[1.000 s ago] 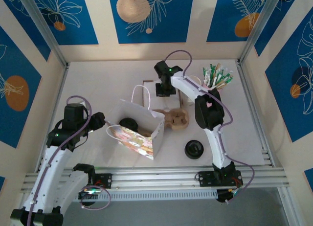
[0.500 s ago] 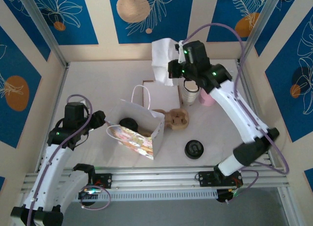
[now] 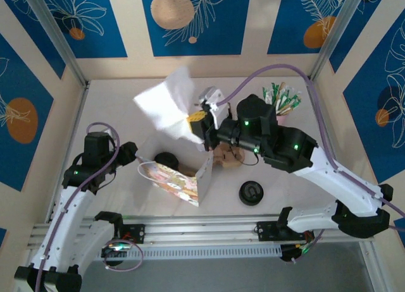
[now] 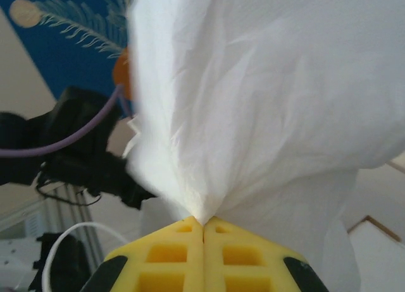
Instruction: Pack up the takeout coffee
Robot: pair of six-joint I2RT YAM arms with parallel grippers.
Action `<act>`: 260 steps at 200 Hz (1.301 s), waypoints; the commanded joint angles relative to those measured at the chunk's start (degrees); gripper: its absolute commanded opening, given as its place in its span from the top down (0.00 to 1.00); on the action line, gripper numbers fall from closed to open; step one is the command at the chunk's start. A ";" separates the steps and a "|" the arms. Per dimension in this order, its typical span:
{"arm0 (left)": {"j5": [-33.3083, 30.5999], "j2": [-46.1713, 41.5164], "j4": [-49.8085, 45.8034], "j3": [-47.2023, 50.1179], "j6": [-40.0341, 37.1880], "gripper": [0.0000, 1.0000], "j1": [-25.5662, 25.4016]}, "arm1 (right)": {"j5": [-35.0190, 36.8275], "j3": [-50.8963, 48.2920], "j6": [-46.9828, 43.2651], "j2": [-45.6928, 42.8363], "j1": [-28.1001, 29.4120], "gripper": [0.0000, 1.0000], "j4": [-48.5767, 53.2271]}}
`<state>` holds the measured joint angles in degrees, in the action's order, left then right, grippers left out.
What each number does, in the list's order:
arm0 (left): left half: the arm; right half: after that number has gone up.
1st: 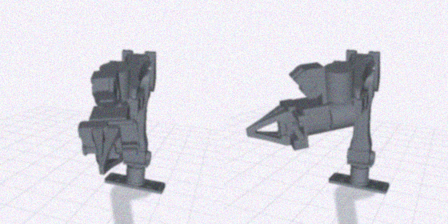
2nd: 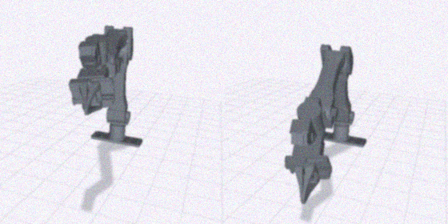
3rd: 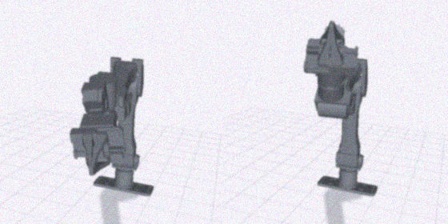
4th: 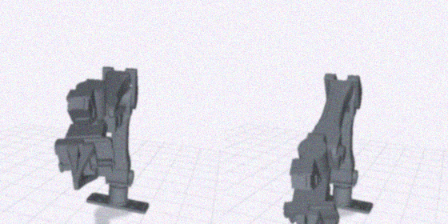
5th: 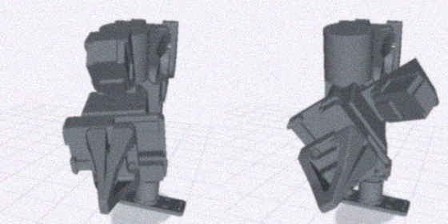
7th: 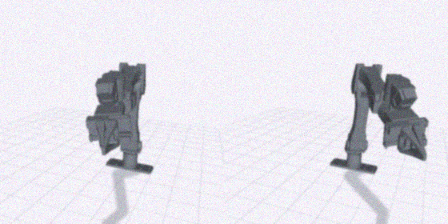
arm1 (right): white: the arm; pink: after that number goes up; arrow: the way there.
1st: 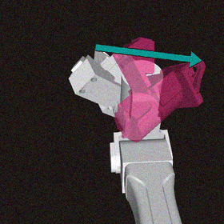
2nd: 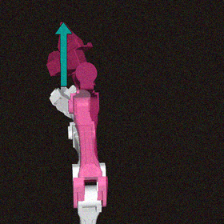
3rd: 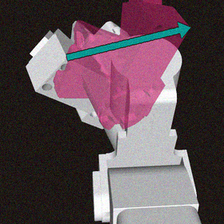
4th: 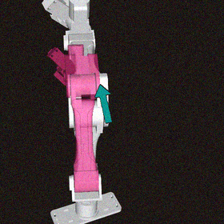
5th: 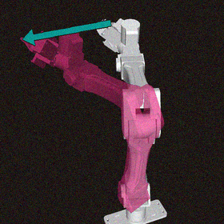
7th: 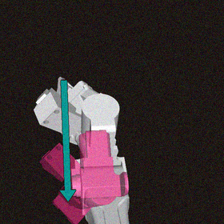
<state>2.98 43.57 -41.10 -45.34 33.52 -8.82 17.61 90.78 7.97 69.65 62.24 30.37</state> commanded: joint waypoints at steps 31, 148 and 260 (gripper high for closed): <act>0.98 -0.91 0.53 0.52 0.58 0.36 -0.64 | -1.02 -2.29 -2.46 -2.09 6.25 1.00 -4.82; 1.31 0.11 0.54 -0.10 0.56 0.36 -0.65 | -9.58 -12.87 14.46 1.66 -4.23 1.00 -4.97; 0.88 1.15 1.03 -1.05 0.66 0.36 -0.66 | -6.70 -14.42 5.20 2.85 0.95 0.94 5.57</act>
<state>3.57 44.66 -40.88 -45.10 34.15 -8.82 8.78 74.26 15.81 71.66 62.61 30.44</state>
